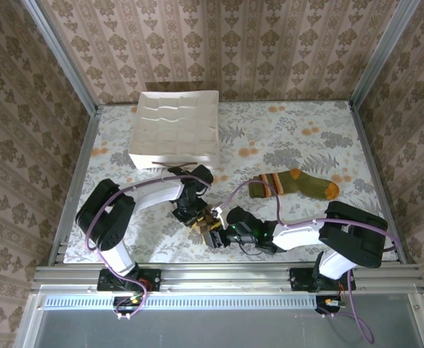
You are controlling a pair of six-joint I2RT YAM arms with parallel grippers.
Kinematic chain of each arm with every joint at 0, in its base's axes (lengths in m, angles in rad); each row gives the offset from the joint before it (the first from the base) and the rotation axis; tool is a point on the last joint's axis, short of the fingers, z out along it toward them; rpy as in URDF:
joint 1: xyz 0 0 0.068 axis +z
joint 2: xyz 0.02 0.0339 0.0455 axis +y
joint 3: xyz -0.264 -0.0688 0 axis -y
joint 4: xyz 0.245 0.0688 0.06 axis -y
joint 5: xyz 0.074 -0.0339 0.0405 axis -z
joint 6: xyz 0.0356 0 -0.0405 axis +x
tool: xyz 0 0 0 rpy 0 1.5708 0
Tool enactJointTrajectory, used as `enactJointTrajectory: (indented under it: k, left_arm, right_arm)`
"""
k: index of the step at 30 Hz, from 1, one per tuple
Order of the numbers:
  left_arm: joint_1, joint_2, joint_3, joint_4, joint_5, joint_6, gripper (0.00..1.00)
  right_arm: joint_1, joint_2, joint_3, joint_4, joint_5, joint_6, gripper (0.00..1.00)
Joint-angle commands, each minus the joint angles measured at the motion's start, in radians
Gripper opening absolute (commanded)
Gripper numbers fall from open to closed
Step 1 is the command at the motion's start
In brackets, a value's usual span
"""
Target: Roll the socks
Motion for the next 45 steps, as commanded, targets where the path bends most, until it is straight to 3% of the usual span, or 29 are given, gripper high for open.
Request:
enactJointTrajectory:
  k: [1, 14, 17, 20, 22, 24, 28, 32, 35, 39, 45]
  left_arm:
    - [-0.013, 0.1, -0.066, -0.098, -0.025, 0.022, 0.0]
    - [-0.009, 0.097, -0.062, -0.071, -0.013, 0.058, 0.0]
    - [-0.007, 0.079, -0.065, -0.067, -0.012, 0.058, 0.0]
    - [-0.001, 0.041, -0.067, -0.063, -0.017, 0.066, 0.0]
    - [0.007, -0.001, -0.069, -0.059, -0.024, 0.079, 0.09]
    - [0.018, -0.047, -0.071, -0.057, -0.037, 0.092, 0.23]
    - [0.05, -0.159, -0.079, -0.028, -0.057, 0.125, 0.61]
    - [0.074, -0.272, -0.111, 0.051, -0.061, 0.173, 0.77]
    - [0.073, -0.362, -0.168, 0.13, -0.058, 0.194, 0.78]
    - [0.067, -0.456, -0.292, 0.286, -0.012, 0.185, 0.71]
    - [0.045, -0.476, -0.353, 0.346, 0.007, 0.174, 0.64]
  right_arm:
    - [0.012, -0.007, 0.046, -0.049, 0.132, -0.024, 0.53]
    - [0.02, 0.149, 0.198, -0.169, 0.139, -0.044, 0.49]
    - [0.019, 0.185, 0.232, -0.241, 0.148, -0.02, 0.37]
    - [0.018, 0.198, 0.226, -0.298, 0.147, 0.03, 0.13]
    - [0.015, 0.19, 0.195, -0.316, 0.136, 0.074, 0.0]
    - [0.009, 0.179, 0.159, -0.325, 0.11, 0.115, 0.0]
    - [-0.015, 0.179, 0.077, -0.29, 0.016, 0.197, 0.0]
    - [-0.053, 0.198, -0.017, -0.18, -0.054, 0.292, 0.0]
    - [-0.088, 0.214, -0.068, -0.109, -0.09, 0.344, 0.0]
    - [-0.125, 0.249, -0.083, -0.065, -0.144, 0.381, 0.0]
    - [-0.145, 0.255, -0.059, -0.104, -0.16, 0.396, 0.0]
